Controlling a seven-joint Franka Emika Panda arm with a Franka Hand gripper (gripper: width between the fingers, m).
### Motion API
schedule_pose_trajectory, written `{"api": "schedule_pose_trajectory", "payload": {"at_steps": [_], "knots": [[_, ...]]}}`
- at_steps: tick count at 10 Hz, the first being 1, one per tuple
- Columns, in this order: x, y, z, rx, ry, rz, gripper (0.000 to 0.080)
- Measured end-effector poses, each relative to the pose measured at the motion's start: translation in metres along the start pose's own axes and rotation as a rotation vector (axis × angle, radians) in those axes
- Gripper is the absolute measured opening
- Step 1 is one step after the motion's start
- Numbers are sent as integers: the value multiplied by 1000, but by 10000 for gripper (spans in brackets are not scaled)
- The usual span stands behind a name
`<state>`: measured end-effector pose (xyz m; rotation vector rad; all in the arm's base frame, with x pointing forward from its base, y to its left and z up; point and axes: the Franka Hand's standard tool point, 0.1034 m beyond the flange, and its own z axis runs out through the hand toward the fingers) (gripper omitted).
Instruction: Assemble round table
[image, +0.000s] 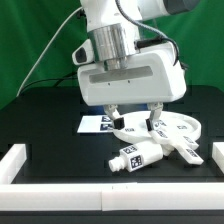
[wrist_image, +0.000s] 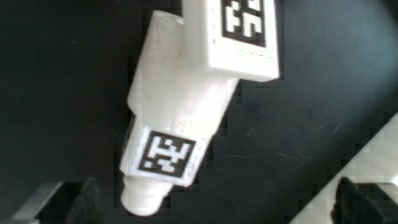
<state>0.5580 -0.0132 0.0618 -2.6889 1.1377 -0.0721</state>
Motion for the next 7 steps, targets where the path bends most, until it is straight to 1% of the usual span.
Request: {"api": "schedule_pose_trajectory", "payload": {"at_steps": [1,3,4,5,6,7], "knots": [[4,5,12,-6,9,4,650],[6,14,31,-14,37,-1,650],[3,20,44,-27,29,3,650],[2,23,48,-32,26,4,650],[2,23,48,-32,25,4,650],[2,24,49,-33,25,4,539]]}}
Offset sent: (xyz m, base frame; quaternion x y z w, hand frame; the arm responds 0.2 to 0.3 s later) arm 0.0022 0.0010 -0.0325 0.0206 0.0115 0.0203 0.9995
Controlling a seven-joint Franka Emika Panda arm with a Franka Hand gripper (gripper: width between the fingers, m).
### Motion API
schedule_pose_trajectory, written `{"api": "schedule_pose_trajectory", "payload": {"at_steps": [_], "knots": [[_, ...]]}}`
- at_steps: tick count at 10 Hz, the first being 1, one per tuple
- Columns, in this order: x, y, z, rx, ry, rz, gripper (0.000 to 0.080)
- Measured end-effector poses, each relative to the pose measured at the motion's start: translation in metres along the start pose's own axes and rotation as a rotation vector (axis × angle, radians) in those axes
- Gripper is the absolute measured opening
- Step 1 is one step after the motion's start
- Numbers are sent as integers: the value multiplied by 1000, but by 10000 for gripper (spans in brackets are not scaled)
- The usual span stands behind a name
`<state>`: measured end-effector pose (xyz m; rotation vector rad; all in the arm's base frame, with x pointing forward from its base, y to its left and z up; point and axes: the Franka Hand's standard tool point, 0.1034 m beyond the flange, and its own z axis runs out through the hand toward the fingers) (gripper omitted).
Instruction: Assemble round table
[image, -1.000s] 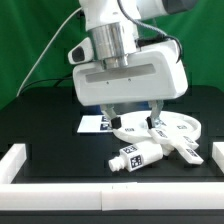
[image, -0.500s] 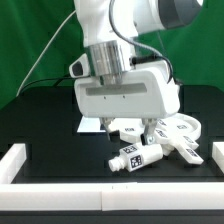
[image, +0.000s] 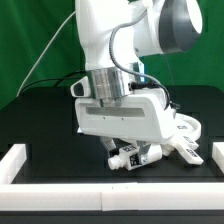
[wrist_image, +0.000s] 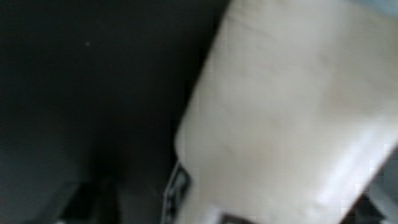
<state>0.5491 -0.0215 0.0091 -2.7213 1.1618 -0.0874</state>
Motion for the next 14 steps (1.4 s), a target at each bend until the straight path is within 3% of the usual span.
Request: {"api": "schedule_pose_trajectory", "payload": {"at_steps": [1,2,4,6,8,9,10,14], "knots": [[0,0,0,0,0,0,402],[0,0,0,0,0,0,318],[1,1,0,-1,1,-6,318],[34,24,-9,-7,5,-64,318],[46,44,-25,-17,-3,-33,318],[47,57,-34,-27,-3,19,318],[40,60,-36,-29,2,39,318],[41,61,-34,-29,0,8,318]]}}
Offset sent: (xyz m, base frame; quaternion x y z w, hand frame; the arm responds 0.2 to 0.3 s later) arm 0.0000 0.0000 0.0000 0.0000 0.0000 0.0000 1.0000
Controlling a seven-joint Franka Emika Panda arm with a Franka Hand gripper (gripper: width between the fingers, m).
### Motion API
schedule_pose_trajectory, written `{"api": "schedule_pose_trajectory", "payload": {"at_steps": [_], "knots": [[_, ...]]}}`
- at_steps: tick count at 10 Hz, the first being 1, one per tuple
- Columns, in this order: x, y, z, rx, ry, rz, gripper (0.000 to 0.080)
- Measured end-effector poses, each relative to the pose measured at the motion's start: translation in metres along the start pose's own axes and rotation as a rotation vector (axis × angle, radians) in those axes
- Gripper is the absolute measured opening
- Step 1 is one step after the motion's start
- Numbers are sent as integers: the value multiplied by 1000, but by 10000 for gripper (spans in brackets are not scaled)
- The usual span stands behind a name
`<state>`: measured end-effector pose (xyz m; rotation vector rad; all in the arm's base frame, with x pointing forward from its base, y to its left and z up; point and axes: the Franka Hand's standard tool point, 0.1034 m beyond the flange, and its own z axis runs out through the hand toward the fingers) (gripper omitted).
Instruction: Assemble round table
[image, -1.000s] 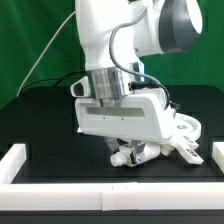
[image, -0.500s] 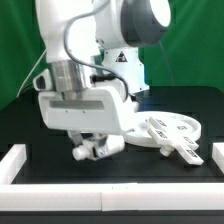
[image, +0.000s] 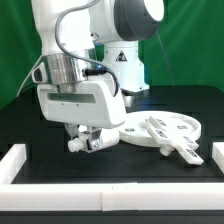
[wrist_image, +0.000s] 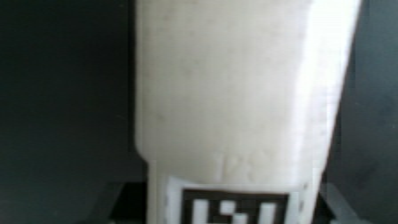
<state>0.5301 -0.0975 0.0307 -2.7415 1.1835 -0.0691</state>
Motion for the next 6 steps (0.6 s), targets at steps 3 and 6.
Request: {"api": "schedule_pose_trajectory", "payload": {"at_steps": [3,6], "knots": [[5,49,-17,-25,-9,167,318],[4,49,-15,-26,-12,160,318]]}}
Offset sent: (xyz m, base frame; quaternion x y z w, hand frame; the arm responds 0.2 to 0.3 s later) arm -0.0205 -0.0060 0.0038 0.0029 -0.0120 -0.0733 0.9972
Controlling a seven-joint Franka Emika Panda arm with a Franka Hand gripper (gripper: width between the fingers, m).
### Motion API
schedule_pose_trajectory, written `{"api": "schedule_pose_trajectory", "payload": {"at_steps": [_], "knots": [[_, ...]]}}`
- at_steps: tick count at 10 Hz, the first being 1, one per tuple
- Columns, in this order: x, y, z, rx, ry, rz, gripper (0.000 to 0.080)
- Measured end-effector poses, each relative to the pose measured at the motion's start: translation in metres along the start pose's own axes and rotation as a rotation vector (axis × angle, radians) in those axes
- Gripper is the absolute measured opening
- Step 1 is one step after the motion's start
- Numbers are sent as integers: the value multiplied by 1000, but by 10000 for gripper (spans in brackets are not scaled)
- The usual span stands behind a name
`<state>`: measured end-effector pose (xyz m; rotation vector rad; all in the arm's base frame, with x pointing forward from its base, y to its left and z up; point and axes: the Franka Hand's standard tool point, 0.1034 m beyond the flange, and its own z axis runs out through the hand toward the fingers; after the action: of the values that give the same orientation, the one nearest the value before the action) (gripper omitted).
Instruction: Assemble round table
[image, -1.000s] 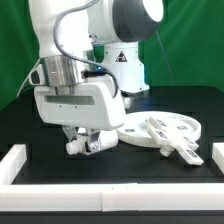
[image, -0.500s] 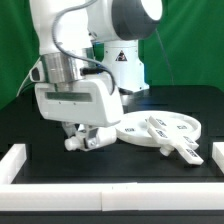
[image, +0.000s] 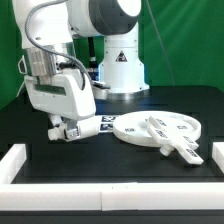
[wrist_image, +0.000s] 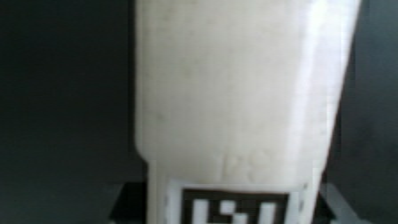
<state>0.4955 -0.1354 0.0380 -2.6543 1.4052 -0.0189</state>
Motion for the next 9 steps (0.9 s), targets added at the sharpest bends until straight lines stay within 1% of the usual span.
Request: {"api": "schedule_pose_trajectory", "payload": {"at_steps": [1,2,3,4,5,6,9], "knots": [[0,0,0,0,-1,22,318],[0,3,-1,8,5,186,318],[0,14,-3,3,16,387,318],[-4,29,-3,-1,11,593,318],[-9,34,-2,-3,12,756,318],[-10,25,-7,9,17,839,318],[-14,22,-4,23,3,999,318]]}}
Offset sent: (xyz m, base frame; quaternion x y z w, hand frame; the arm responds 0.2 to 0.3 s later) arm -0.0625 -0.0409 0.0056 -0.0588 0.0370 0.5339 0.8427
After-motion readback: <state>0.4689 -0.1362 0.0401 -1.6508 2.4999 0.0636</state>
